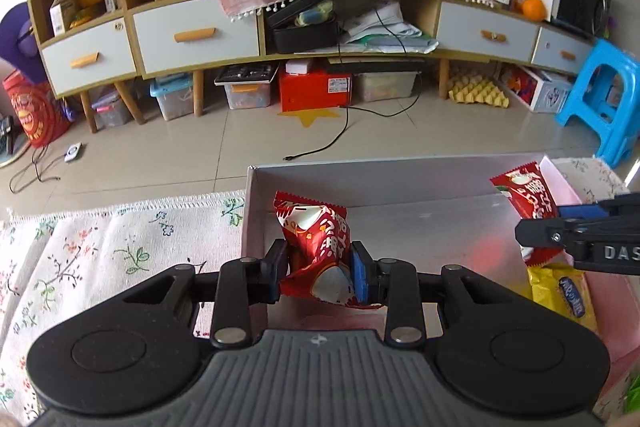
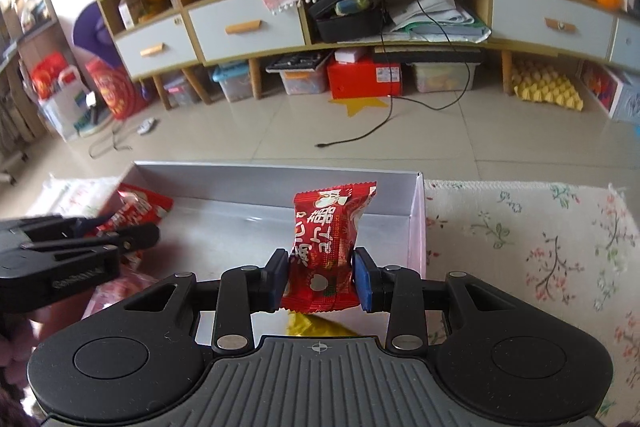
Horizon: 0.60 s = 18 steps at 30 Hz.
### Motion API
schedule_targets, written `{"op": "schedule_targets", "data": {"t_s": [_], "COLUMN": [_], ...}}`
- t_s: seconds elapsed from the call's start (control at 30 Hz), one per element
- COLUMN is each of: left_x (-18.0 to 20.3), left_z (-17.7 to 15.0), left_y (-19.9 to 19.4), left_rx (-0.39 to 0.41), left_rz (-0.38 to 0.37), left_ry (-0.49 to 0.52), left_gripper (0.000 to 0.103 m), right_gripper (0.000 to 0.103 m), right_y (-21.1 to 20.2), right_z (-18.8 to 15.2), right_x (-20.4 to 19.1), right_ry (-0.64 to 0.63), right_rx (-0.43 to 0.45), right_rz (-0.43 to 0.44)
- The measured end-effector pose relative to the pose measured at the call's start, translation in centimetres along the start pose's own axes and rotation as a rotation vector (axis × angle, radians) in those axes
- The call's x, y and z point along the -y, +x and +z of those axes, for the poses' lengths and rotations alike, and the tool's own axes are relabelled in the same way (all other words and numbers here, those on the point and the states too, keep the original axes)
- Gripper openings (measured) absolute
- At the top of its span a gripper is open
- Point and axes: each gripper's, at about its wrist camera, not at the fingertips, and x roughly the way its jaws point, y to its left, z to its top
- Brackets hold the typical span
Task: Organize snacks
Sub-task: 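Carry both red packets into the pink box and open both tools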
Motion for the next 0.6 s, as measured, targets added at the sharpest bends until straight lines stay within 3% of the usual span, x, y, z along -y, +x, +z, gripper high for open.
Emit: {"op": "schedule_targets", "data": {"t_s": [0.2, 0.37, 0.4, 0.5, 0.53, 0.6], "left_x": [1.3, 1.2, 1.2, 1.3, 1.4, 1.6], "left_z": [0.1, 0.2, 0.2, 0.1, 0.1, 0.0], "left_y": [0.6, 0.7, 0.5, -0.1, -0.3, -0.8], "left_rx": [-0.041, -0.027, -0.02, 0.008, 0.01, 0.01], "left_rz": [0.045, 0.038, 0.035, 0.01, 0.003, -0.001], "left_ry": [0.102, 0.096, 0.1, 0.1, 0.102, 0.102], "left_gripper": [0.031, 0.036, 0.042, 0.062, 0.065, 0.07], "right_gripper": [0.034, 0.037, 0.039, 0.06, 0.066, 0.067], "right_y": [1.1, 0.9, 0.7, 0.0, -0.3, -1.0], "right_z": [-0.1, -0.2, -0.2, 0.1, 0.2, 0.3], "right_x": [-0.7, -0.5, -0.4, -0.1, 0.0, -0.2], "right_ry": [-0.075, -0.083, -0.078, -0.047, -0.042, -0.043], "right_rx": [-0.02, -0.008, -0.004, 0.004, 0.009, 0.017], "right_rz": [-0.101, -0.088, -0.078, -0.031, -0.024, -0.019]}}
